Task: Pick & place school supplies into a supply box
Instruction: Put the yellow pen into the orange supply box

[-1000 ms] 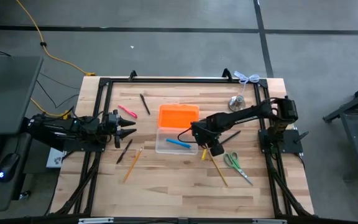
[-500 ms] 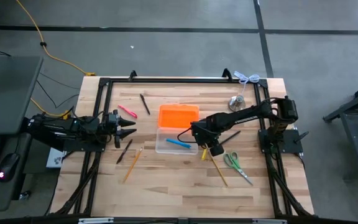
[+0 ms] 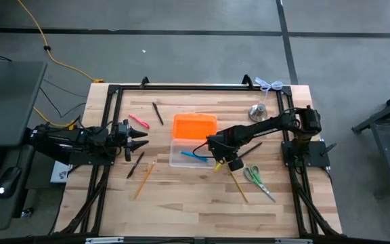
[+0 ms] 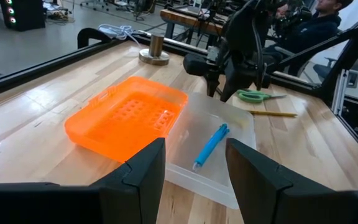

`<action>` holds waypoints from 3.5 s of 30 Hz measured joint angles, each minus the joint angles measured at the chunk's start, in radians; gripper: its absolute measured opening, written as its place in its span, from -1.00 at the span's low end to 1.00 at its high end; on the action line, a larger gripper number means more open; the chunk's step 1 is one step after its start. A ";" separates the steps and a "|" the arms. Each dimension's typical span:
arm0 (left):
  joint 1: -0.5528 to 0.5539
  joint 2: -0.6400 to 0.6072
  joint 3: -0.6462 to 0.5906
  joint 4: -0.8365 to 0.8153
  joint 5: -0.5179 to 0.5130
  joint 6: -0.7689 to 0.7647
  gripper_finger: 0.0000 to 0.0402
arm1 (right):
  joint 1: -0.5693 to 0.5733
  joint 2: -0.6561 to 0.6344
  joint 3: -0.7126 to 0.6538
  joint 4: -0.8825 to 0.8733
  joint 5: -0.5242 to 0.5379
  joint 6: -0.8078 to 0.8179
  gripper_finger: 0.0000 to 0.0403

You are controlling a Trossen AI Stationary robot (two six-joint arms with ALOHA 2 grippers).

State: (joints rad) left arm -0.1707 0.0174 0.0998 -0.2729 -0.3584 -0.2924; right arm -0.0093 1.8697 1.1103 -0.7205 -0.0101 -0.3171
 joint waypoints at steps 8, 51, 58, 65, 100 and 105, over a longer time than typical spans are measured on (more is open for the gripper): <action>0.000 0.000 0.000 0.000 0.000 0.000 0.00 | 0.000 0.002 -0.001 0.003 0.001 0.028 -0.45; 0.000 0.000 0.000 0.000 -0.003 0.000 0.00 | 0.028 -0.090 0.042 -0.204 0.024 -0.137 -1.00; 0.000 0.000 0.000 0.001 -0.003 0.000 0.00 | 0.028 -0.091 0.140 -0.227 0.028 -0.137 -1.00; 0.000 0.000 -0.002 0.017 -0.003 0.000 0.00 | 0.028 -0.091 0.266 -0.272 0.003 -0.129 -1.00; 0.000 0.000 -0.003 0.312 0.044 -0.080 0.00 | -0.009 -0.092 0.414 0.432 -0.110 0.494 -1.00; 0.000 0.000 -0.002 0.359 0.054 -0.079 0.00 | -0.031 -0.089 0.413 0.533 -0.109 0.580 -1.00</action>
State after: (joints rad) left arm -0.1705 0.0170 0.0978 0.0863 -0.3042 -0.3718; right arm -0.0399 1.7802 1.5234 -0.1873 -0.1192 0.2625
